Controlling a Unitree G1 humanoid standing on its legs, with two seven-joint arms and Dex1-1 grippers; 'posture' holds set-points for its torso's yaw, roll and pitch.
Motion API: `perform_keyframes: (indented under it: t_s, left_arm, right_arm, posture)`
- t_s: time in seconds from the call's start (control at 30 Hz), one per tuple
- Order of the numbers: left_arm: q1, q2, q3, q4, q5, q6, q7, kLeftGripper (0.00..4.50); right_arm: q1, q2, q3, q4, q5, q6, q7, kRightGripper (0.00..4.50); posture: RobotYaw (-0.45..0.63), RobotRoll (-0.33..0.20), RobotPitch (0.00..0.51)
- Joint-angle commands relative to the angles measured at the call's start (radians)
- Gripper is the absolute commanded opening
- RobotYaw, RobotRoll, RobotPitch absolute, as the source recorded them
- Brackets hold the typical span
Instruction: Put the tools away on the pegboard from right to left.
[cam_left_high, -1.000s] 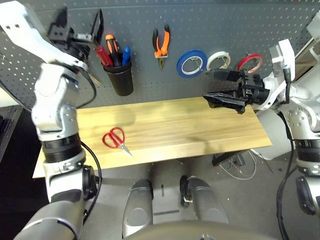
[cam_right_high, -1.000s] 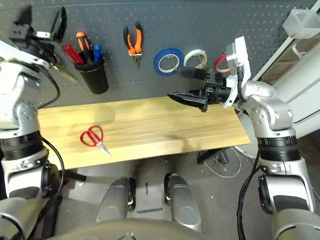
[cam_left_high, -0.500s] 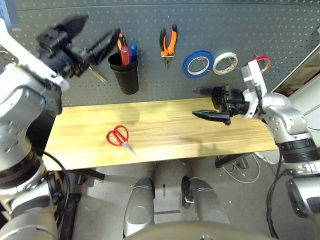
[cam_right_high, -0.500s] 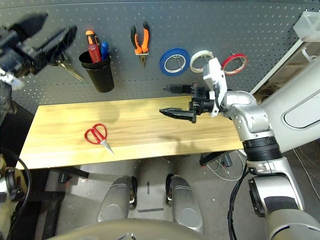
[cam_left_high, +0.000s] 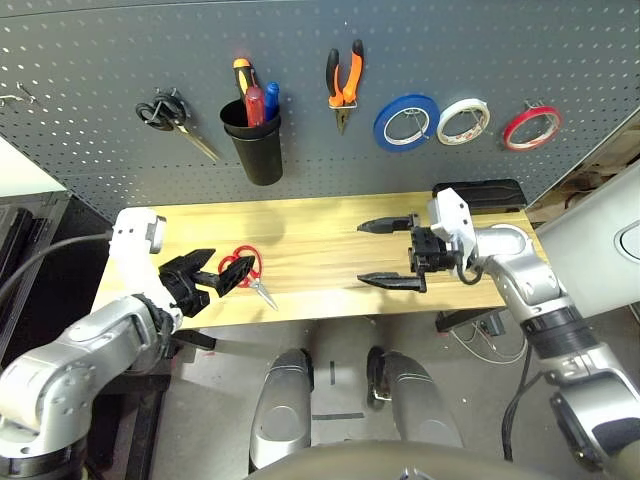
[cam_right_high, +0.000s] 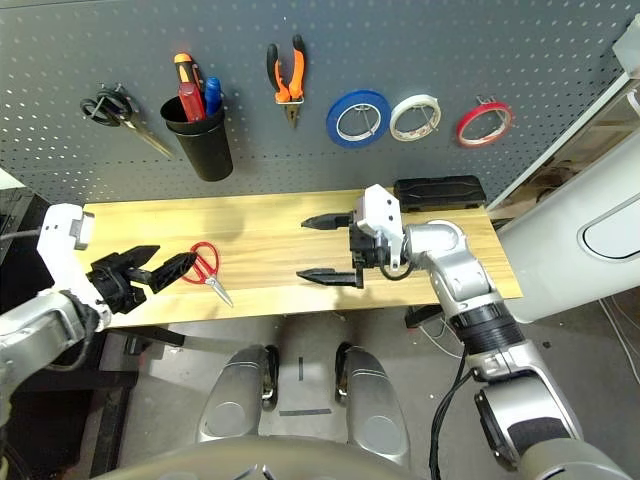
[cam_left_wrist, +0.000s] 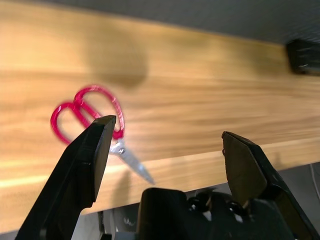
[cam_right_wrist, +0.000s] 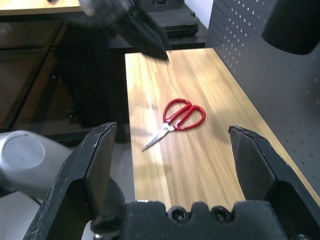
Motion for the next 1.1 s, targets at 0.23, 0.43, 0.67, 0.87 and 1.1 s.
perform_keyframes:
  t_s: [0.23,0.43,0.67,0.87,1.1]
  left_arm:
    - [-0.044,-0.084,-0.029,0.224,0.228,-0.063,0.071,4.47]
    - [-0.057,-0.136,-0.028,0.321,0.326,-0.112,0.100,4.47]
    - [-0.098,-0.209,-0.004,0.419,0.400,-0.210,0.125,4.47]
    - [-0.129,-0.229,0.004,0.467,0.443,-0.240,0.126,4.47]
    - [-0.154,-0.240,0.021,0.492,0.475,-0.255,0.134,4.47]
  right_arm:
    - [0.076,0.017,0.069,-0.109,-0.083,-0.006,-0.117,4.50]
    - [0.112,0.010,0.098,-0.157,-0.082,0.011,-0.131,4.50]
    - [0.126,-0.008,0.097,-0.217,-0.056,0.066,-0.132,4.50]
    - [0.132,-0.022,0.092,-0.257,-0.039,0.100,-0.139,4.50]
    - [0.151,-0.021,0.096,-0.319,-0.019,0.142,-0.162,4.50]
  posture:
    - [0.05,0.000,0.299]
    - [0.05,0.000,0.324]
    - [0.03,0.000,0.341]
    - [0.02,0.000,0.356]
    - [0.01,0.000,0.384]
